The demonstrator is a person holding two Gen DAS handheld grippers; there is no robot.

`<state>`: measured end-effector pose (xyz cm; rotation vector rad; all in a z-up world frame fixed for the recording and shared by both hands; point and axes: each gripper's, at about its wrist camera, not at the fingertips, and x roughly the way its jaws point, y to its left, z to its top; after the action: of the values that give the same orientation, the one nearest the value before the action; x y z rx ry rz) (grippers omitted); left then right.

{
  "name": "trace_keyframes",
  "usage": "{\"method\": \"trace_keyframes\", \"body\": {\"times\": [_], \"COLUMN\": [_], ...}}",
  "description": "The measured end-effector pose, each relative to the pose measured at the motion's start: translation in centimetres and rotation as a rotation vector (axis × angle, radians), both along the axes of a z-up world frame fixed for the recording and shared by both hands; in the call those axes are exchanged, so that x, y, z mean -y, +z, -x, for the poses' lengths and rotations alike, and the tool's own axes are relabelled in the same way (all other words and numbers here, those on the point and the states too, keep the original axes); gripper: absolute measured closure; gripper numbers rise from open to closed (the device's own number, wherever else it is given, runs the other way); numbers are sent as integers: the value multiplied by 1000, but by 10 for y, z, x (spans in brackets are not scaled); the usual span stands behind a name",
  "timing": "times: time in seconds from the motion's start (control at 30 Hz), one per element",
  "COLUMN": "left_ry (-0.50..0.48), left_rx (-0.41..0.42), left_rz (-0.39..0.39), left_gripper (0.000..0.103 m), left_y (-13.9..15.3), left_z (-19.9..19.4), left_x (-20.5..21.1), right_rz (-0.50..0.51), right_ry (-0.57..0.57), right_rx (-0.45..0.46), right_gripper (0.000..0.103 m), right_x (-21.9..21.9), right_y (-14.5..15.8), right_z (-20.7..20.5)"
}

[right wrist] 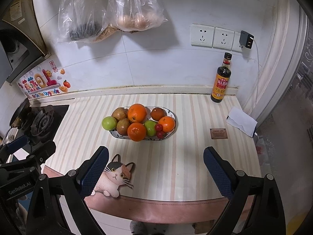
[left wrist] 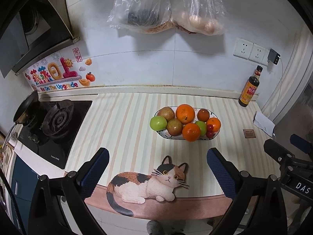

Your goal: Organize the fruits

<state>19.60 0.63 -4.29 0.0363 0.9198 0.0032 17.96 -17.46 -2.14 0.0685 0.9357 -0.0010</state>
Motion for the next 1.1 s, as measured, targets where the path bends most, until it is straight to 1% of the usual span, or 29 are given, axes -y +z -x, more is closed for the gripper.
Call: {"method": "trace_keyframes", "body": {"times": [0.1,0.53,1.1], "left_ry": [-4,-8,-17], "left_rx": [7,9,27], "left_rz": [-11,-6,-2], "left_gripper": [1,1,1], "left_y": [-1,-1,8], "left_z": [2,4,9], "left_x": [1,1,-1], "right_rz": [4,6,7], "right_ry": [2,4,-3], "right_rx": [-1,-3,5], "right_gripper": [4,4,4], "right_x": [0,-2,1], "right_y": [0,-1,5], "right_z": [1,4,9]}}
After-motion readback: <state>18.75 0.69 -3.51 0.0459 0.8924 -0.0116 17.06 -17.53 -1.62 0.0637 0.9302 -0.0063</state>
